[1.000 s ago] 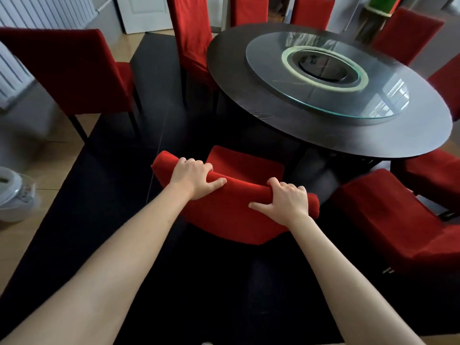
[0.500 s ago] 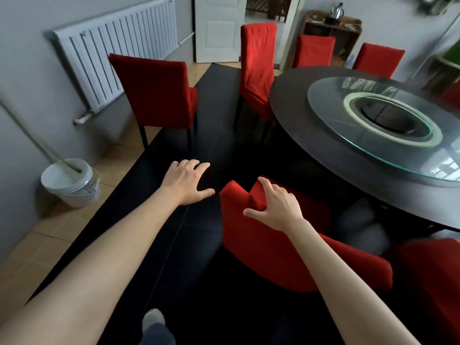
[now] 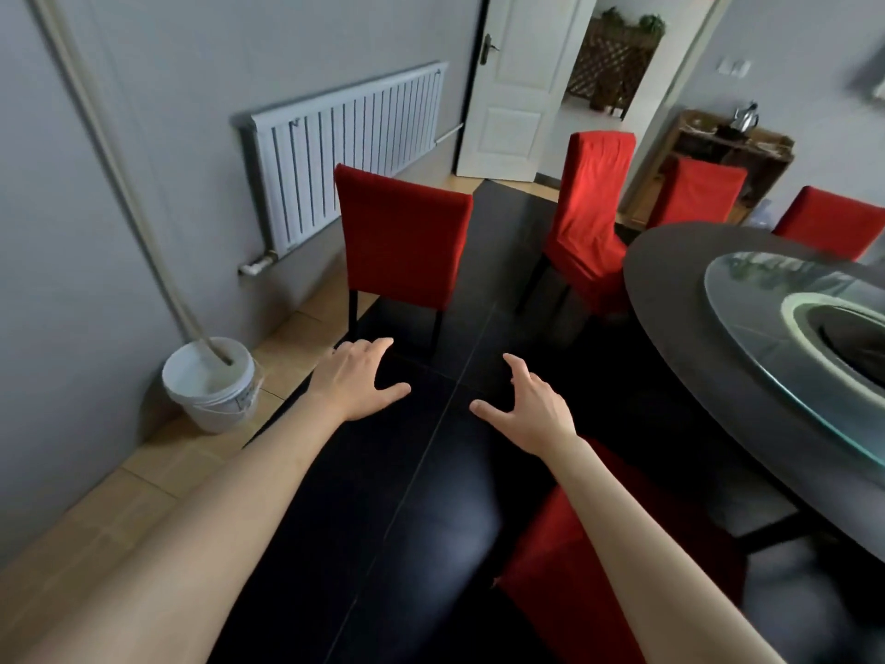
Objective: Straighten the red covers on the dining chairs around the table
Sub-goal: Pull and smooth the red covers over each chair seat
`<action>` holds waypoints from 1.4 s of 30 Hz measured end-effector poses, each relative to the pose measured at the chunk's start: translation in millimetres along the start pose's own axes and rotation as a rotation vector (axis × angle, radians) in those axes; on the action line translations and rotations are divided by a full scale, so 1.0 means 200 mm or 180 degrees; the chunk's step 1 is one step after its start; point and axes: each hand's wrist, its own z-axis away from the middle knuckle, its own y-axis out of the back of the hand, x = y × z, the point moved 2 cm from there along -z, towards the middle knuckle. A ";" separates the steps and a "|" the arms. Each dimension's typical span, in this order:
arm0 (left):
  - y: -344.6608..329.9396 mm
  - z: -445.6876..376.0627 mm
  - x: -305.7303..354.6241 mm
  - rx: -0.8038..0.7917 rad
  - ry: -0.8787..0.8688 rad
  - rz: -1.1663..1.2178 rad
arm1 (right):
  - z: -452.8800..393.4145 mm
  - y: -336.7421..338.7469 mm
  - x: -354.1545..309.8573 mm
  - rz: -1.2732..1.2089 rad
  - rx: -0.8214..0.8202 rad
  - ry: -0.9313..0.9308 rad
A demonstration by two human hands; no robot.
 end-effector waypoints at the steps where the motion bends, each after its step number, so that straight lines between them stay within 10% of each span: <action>1: -0.01 -0.03 -0.04 -0.0050 0.0043 0.0028 | -0.05 -0.02 -0.03 -0.0011 -0.0039 -0.0006; 42: -0.18 -2.51 -1.33 -0.0283 0.0420 0.0350 | -3.02 -0.44 -0.39 0.0048 -0.0440 0.0133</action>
